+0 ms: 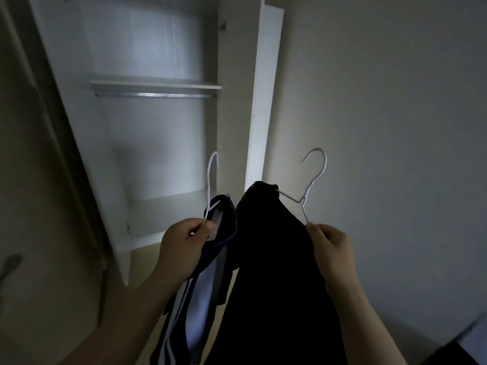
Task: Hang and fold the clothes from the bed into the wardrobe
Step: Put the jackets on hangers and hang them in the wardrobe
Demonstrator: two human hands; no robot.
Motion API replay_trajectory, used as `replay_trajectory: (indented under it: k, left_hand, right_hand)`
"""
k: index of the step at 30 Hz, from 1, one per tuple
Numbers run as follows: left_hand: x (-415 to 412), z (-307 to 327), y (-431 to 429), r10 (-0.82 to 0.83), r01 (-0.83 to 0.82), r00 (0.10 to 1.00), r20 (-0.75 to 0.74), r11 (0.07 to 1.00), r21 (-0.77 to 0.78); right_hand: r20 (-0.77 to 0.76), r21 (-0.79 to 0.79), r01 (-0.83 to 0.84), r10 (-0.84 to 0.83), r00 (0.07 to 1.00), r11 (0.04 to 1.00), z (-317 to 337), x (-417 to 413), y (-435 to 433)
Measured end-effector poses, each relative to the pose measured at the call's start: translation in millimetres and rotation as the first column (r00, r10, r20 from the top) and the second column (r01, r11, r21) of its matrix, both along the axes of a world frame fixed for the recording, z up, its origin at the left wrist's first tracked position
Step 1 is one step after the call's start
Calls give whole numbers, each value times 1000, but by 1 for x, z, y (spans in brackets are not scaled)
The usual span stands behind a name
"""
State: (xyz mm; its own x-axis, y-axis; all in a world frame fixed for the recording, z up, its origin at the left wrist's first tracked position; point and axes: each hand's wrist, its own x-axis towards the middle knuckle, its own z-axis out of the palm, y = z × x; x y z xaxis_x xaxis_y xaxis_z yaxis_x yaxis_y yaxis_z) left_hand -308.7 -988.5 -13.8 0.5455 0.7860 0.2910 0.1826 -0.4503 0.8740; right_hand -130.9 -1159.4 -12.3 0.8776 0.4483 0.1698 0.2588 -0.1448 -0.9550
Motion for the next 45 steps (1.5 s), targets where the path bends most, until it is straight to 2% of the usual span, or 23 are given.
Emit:
replay_trajectory:
  k: [7,16,27,32,39,45]
  left_hand:
    - [25,11,103,194,-194,981,-11,981,-15]
    - [59,3,233,320,-321,947,-12,947,-23]
    - [108,5,413,327,-327,945,-11,944,-39]
    - [143,5,480,324,-324,946,-13,945,-33]
    - [194,-2,580,428,-429,903,-38,903,-21]
    - [222,7,661,501,-500,866,13,865,-29]
  right_hand:
    - [-43,9,-186,186,982,982,13,45,133]
    - [-39,-42,-279,277,960,959,8,91,288]
    - [10,-104,-242,244,970,965,13,147,467]
    - [-19,-72,-238,237,971,969,12,186,537]
    - [-17,-3,-336,336,942,942,10,246,658]
    - [-56,39,-413,415,908,910,15,278,767]
